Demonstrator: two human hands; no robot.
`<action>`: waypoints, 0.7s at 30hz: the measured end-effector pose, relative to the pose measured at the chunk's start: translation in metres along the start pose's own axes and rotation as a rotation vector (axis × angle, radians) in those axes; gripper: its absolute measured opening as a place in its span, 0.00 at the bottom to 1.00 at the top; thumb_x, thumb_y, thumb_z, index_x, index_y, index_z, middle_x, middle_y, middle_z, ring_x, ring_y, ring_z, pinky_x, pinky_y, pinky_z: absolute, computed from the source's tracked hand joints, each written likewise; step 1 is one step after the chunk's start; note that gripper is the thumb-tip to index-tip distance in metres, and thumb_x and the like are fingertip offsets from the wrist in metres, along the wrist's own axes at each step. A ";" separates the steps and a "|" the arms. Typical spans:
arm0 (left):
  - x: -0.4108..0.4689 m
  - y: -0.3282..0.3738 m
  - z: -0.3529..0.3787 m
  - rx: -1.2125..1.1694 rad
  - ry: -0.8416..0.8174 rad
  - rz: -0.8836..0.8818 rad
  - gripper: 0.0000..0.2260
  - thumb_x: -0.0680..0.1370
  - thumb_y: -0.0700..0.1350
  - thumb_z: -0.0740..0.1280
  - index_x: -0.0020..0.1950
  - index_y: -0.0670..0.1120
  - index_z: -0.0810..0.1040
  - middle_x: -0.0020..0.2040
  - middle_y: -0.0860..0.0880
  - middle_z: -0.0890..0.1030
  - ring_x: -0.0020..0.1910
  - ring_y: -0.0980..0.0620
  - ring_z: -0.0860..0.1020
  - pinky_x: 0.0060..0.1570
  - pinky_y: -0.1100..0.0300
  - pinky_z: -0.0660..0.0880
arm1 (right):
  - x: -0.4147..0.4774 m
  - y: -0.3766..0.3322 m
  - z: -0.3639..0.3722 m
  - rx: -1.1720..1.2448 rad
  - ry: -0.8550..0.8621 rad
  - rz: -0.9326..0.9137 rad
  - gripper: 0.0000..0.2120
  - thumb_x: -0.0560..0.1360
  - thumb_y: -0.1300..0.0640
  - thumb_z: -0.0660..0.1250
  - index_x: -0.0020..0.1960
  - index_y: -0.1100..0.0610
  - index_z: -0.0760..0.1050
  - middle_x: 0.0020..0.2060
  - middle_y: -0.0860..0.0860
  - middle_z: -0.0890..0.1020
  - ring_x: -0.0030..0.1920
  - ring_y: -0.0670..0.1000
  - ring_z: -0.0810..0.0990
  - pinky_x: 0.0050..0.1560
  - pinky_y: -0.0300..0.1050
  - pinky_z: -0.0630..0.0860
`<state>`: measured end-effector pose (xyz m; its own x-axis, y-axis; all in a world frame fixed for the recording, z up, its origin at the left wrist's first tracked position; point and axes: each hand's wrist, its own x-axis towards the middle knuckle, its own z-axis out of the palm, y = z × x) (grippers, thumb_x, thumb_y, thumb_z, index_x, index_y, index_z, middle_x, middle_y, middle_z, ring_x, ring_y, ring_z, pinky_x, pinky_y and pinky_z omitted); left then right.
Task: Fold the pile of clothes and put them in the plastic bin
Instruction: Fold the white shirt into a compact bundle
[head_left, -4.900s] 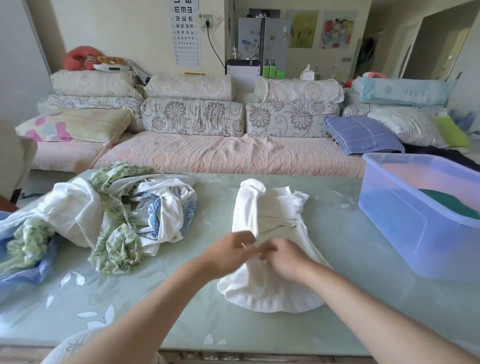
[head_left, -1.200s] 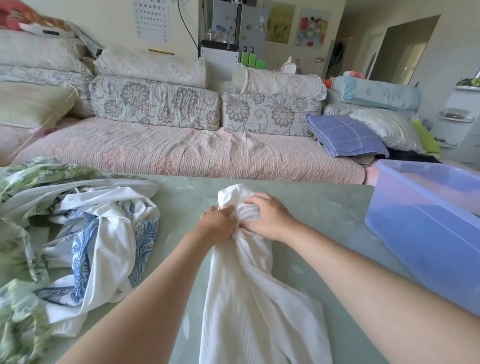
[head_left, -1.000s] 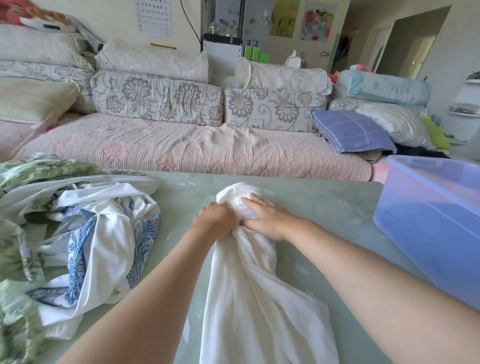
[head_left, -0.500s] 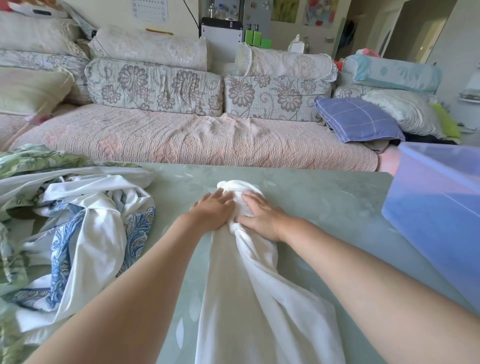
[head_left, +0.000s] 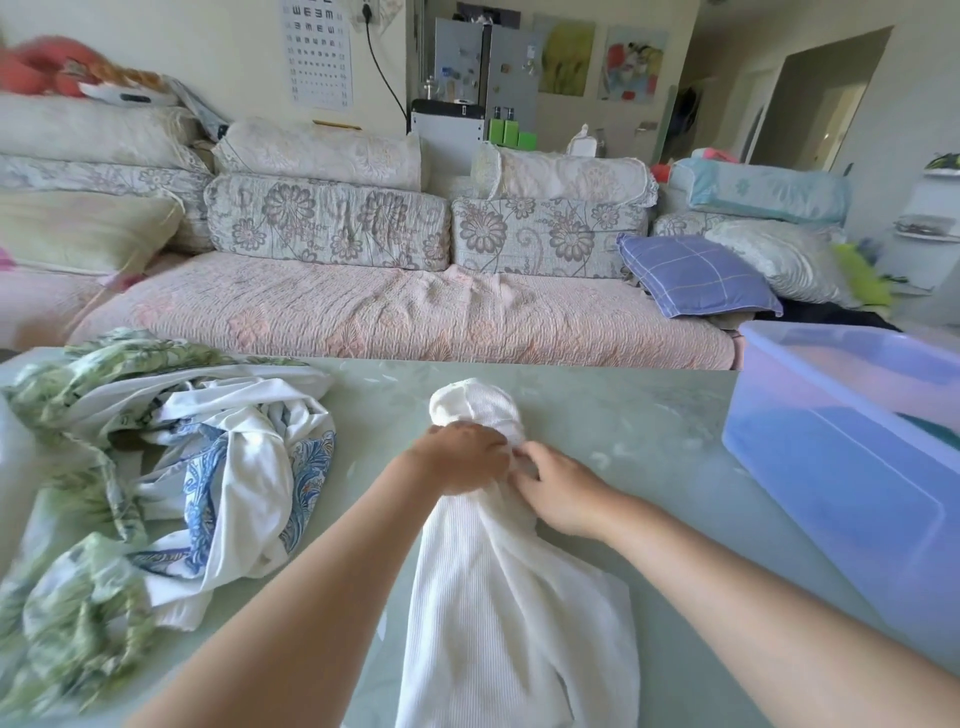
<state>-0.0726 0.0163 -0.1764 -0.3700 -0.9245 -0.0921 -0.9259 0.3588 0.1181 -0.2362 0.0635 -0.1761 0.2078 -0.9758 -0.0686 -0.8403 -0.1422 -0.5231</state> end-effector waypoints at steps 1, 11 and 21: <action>-0.004 0.001 0.000 -0.005 -0.044 -0.028 0.24 0.79 0.55 0.51 0.75 0.53 0.65 0.77 0.51 0.63 0.77 0.46 0.57 0.71 0.43 0.57 | -0.009 0.002 -0.003 -0.004 -0.008 0.017 0.24 0.81 0.44 0.58 0.75 0.50 0.65 0.73 0.49 0.71 0.71 0.51 0.70 0.66 0.41 0.65; -0.066 0.034 -0.008 0.116 0.135 0.088 0.21 0.81 0.43 0.58 0.73 0.59 0.69 0.79 0.51 0.59 0.78 0.52 0.51 0.74 0.52 0.51 | -0.074 0.009 -0.015 -0.248 -0.303 0.104 0.21 0.68 0.43 0.72 0.57 0.52 0.77 0.51 0.47 0.80 0.51 0.50 0.80 0.48 0.42 0.77; -0.133 0.022 -0.009 -0.333 0.438 -0.073 0.11 0.81 0.45 0.60 0.59 0.53 0.78 0.54 0.49 0.78 0.54 0.47 0.74 0.53 0.56 0.68 | -0.121 -0.049 -0.006 0.017 -0.177 -0.079 0.12 0.71 0.52 0.72 0.40 0.55 0.70 0.36 0.49 0.74 0.33 0.49 0.73 0.32 0.42 0.67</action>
<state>-0.0433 0.1463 -0.1527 -0.1740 -0.9381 0.2996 -0.8474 0.2976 0.4398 -0.2238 0.1877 -0.1369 0.3593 -0.9168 -0.1742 -0.8094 -0.2133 -0.5472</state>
